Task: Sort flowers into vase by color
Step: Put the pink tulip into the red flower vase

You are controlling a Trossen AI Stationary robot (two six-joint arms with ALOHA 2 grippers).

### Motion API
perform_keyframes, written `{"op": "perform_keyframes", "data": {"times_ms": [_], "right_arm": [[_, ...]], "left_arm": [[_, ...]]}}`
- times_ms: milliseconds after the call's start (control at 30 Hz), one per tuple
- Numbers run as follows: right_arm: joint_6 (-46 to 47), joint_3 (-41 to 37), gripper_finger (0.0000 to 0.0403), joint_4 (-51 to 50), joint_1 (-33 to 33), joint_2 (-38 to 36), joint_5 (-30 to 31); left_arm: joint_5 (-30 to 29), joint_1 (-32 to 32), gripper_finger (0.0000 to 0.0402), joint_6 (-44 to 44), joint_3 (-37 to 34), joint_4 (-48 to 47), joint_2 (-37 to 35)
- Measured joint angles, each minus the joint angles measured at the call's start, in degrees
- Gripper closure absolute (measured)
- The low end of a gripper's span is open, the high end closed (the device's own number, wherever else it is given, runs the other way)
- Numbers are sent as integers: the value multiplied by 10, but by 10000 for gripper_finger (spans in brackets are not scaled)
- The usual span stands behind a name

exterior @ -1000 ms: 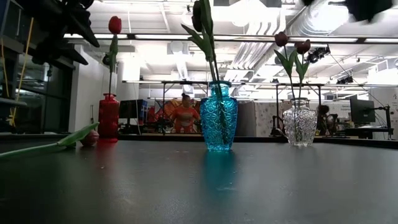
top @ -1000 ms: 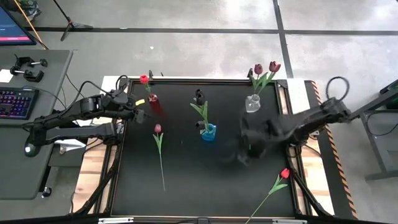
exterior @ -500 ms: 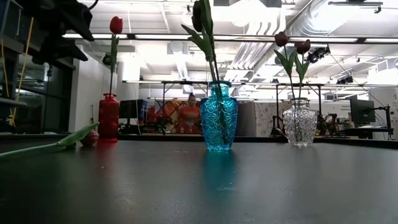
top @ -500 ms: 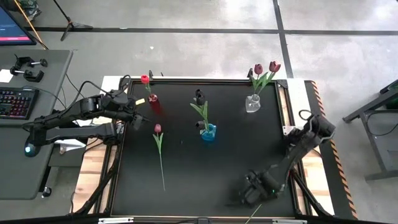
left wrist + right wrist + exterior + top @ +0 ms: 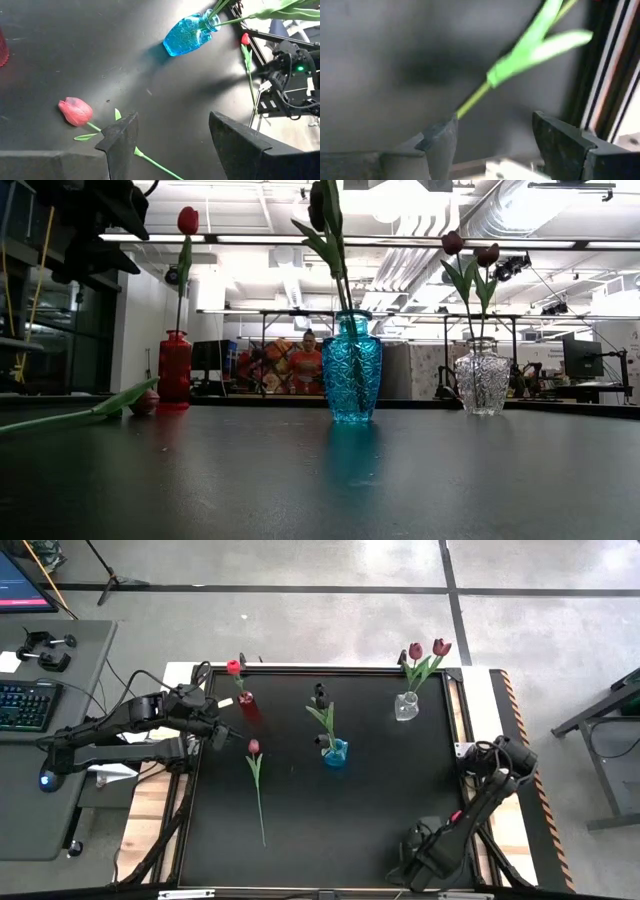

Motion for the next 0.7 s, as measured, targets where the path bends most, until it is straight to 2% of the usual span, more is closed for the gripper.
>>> {"op": "perform_keyframes", "data": {"times_ms": [133,333,533,700], "right_arm": [[-4,-3,161,-34,0,3,16],[19,-82,177,127,5,3,-15],[11,-109,188,138,6,0,-10],[6,-145,201,189,5,-4,-6]], "left_arm": [[0,0,169,0,0,0,0],[0,0,169,-26,0,0,0],[0,0,169,-32,0,-1,0],[-1,0,169,-32,0,1,0]]}}
